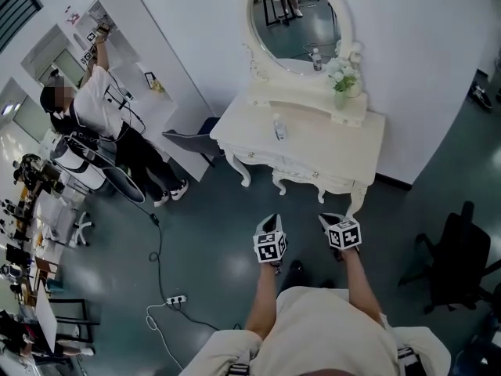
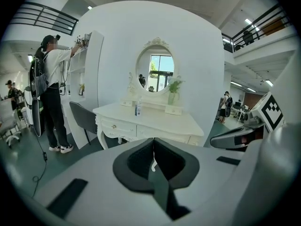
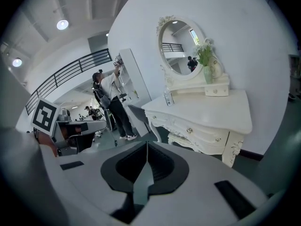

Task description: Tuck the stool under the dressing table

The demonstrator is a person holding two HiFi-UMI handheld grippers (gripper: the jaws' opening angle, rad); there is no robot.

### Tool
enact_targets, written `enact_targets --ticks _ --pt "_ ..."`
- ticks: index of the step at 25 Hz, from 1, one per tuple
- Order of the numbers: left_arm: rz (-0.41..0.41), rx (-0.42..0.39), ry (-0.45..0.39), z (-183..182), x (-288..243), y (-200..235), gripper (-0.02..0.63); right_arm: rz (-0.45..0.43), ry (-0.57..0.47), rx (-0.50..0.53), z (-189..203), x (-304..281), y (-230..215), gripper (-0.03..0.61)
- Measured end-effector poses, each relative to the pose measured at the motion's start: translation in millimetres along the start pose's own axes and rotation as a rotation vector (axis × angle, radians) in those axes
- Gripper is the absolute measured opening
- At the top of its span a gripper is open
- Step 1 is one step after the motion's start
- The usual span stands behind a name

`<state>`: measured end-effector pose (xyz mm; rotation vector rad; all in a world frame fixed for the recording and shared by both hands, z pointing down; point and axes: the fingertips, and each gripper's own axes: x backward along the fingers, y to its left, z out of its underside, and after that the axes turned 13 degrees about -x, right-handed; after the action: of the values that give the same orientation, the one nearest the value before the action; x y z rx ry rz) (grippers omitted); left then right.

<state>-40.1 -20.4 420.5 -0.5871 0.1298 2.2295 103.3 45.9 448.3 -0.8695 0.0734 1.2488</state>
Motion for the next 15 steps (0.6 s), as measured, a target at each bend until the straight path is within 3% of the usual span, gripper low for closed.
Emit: enact_targets --ticks 5,15 --pt "0.01 -0.007 0.017 5.2 -0.6 -8.4 0.015 -0.055 -0.01 -0.029 4.2 4.4 5.4 0.044" --pt "0.04 -0.01 0.041 23.9 9.1 -21.7 0.015 -0.057 -0.008 -0.058 21.4 6.0 9.3 0.044"
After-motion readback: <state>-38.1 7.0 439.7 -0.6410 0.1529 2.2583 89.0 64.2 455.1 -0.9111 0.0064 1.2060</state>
